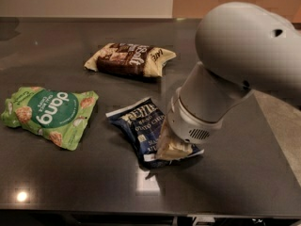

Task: Move blue chip bag near brown chip bag

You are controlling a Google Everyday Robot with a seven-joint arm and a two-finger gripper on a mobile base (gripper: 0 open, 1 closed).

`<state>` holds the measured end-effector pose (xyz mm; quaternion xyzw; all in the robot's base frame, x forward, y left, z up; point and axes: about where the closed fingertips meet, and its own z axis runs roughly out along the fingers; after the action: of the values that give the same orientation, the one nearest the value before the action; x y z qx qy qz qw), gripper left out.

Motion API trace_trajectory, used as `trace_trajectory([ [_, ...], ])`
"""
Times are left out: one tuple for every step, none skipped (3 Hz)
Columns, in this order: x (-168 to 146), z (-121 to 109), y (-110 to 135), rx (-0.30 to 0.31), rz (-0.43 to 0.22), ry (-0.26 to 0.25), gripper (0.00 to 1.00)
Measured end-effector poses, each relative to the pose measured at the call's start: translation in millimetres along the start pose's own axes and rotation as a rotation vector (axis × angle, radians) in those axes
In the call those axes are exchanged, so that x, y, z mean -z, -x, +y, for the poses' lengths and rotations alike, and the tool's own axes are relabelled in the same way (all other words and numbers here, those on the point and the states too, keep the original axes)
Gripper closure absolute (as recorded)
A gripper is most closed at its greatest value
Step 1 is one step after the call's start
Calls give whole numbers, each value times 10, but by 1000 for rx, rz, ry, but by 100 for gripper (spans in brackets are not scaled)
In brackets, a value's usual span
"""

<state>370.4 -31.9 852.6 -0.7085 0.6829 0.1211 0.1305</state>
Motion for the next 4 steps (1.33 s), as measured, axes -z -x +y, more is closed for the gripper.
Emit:
trace_trajectory([
  [160,-179,55,-11,-16,-62,100],
  [416,-451,186,-2,-33,-159,100],
  [620,-748,301,11,-37,-244,100],
  [822,-1111,335,-13,-44,-328,100],
])
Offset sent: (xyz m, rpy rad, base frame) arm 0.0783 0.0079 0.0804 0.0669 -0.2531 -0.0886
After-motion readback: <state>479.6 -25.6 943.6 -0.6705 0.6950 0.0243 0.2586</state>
